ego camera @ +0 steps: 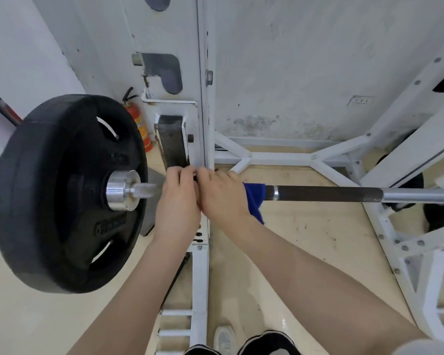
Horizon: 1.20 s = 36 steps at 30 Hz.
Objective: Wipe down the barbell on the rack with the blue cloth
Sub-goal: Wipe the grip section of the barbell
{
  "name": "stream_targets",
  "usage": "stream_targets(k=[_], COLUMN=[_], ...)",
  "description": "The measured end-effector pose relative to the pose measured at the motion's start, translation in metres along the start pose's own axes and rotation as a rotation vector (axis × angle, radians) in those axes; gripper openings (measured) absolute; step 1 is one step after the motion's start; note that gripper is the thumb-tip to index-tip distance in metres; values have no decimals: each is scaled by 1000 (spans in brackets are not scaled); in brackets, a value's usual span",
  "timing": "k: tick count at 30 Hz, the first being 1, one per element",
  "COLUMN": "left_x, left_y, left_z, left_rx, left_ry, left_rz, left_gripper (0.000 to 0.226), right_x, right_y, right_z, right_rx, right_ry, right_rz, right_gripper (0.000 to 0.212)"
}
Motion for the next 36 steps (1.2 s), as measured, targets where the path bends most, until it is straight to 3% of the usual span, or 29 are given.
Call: stream_targets(k=[3,7,10,12,15,17,18,20,22,24,26,27,31,34,36], left_x=[0,2,0,-2,-4,-7,-8,-12,-15,-17,-18,-17,-15,-17,-20], left_y=[0,0,0,3,14,23,29,38,45,48,47,45,38,33,29], left_z=[2,-1,-4,-5,-7,-9,-9,-10,-11,-11,-7,-5,-6,-10,-9], left_rx=[21,14,-12,-15,-58,-142,-181,-237,-273,-276,-260,-254,-232,-266,-269], left_ry=[-31,-36,-22,-23,-24,-11,-3,-8,-23,-67,-110,-107,-102,-71,-40], left_rz=[48,68,89,135,189,218,220,201,208,220,212,212,267,249,244], left_gripper=[40,22,16,17,23,29,32,32,26,24,29,31,36,35,37], right_x=[1,31,33,29,28,46,59,85,93,89,81,72,17,-8,-14], right_y=[22,80,83,59,50,70,81,95,106,109,107,106,108,98,94], right_z=[-9,-28,-31,-23,-18,-29,-39,-61,-82,-99,-113,-120,-157,-159,-137], right_rx=[102,-39,-106,-84,-112,-180,-232,-408,-703,-910,-977,-1048,-1571,-1834,-1859], right_ry=[-91,173,200,136,-205,-267,-188,54,241,207,97,39,-240,-152,-11], right_rz=[-76,-262,-277,-211,1,286,473,784,1171,1509,1696,1720,1437,1592,1780], right_gripper=[27,31,33,30,29,33,37,43,41,35,30,29,19,26,29])
Point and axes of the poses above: each hand's wrist, its own z-axis towards the middle knuckle, its own x-axis out of the back of the hand, y = z × x, the point moved 3 cm from there along z, towards the middle knuckle, and after that the axes turned 8 degrees about z, right-handed, at the moved point
